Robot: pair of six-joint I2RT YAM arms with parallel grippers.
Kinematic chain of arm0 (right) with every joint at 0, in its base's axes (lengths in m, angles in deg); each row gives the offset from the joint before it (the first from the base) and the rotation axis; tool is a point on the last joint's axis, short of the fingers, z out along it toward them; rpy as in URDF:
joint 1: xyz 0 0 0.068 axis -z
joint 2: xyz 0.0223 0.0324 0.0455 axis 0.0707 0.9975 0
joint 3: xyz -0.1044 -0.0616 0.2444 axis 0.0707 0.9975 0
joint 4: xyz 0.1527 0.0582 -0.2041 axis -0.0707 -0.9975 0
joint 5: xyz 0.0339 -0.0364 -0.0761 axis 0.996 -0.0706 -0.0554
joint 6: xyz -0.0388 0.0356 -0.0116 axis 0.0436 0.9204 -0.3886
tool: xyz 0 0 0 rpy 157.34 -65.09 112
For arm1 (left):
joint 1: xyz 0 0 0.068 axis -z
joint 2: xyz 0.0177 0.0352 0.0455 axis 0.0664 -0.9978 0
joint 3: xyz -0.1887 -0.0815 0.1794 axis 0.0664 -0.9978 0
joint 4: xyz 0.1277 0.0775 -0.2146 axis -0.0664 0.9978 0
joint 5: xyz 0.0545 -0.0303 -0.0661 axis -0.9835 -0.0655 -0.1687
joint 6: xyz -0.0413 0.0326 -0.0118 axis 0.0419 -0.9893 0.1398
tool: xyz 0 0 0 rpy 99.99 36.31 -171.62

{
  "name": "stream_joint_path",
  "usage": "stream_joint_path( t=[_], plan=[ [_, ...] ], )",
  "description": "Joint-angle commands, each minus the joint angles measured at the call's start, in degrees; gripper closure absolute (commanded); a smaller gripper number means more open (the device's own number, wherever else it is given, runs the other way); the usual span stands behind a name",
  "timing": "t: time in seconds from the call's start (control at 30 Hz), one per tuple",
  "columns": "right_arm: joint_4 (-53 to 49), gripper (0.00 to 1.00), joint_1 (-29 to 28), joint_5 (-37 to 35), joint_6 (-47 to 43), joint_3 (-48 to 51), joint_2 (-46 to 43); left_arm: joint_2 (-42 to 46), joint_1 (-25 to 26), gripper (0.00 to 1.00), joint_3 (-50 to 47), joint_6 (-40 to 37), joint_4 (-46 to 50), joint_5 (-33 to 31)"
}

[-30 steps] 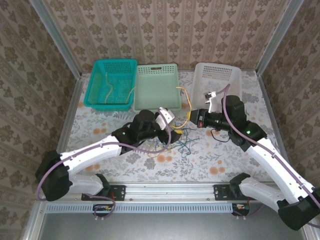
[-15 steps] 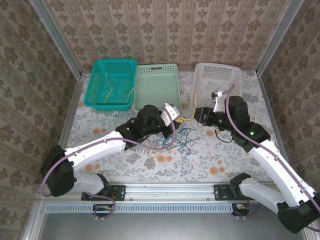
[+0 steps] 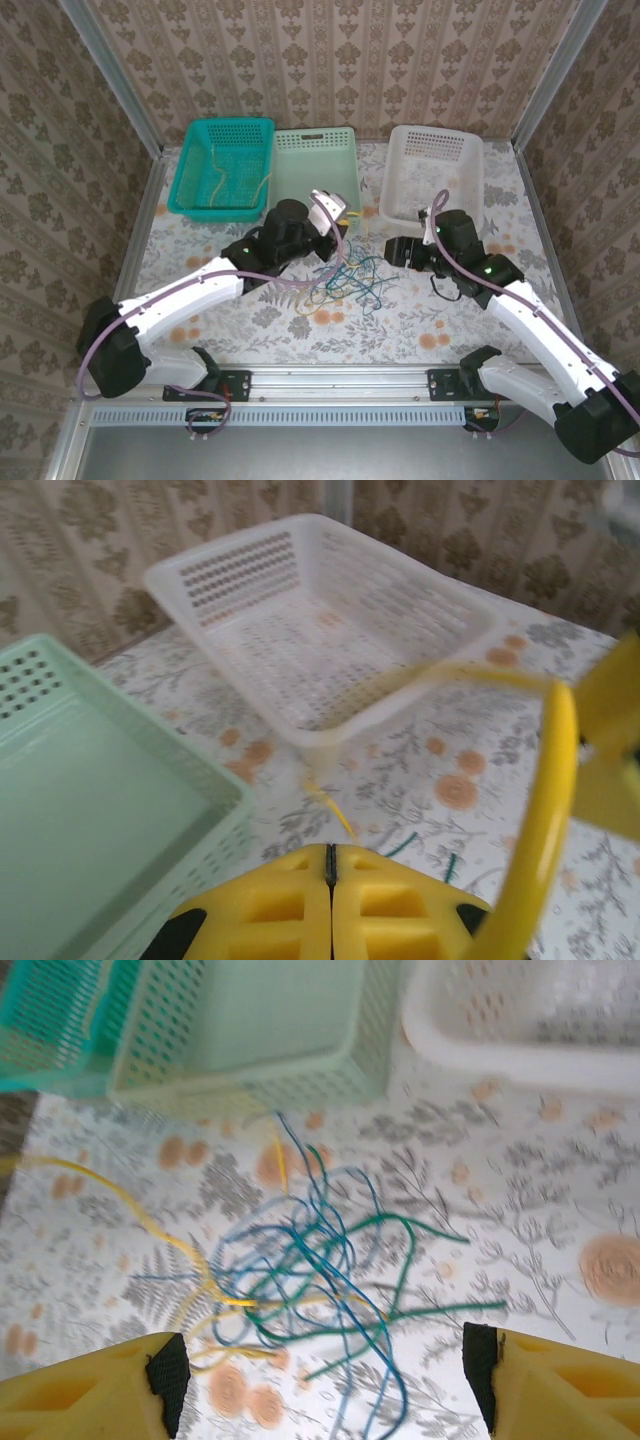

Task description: Untangle the cables

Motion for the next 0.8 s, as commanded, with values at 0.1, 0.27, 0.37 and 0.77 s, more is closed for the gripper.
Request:
stream_joint_path(
  t=[0.1, 0.27, 0.37, 0.77],
  plan=[
    [7.35, 0.24, -2.97, -1.19, 0.9, 7.53, 2.74, 2.61, -1.38, 1.0, 3.67, 4.13, 2.03, -0.2],
    [10.58, 0.24, -5.16, -2.83, 2.58, 9.37, 6.58, 4.87, -2.87, 1.0, 4.53, 4.0, 6.19, -8.41],
    [11.88, 0.24, -5.57, -4.07, 3.04, 10.47, 5.53, 9.17, -10.36, 1.0, 5.56, 4.6, 8.75, -9.19],
    [13.14, 0.25, -5.96, -5.91, 3.15, 10.03, 4.26, -5.45, -45.42, 1.0, 21.47, 5.7, 10.75, 13.09]
  ],
)
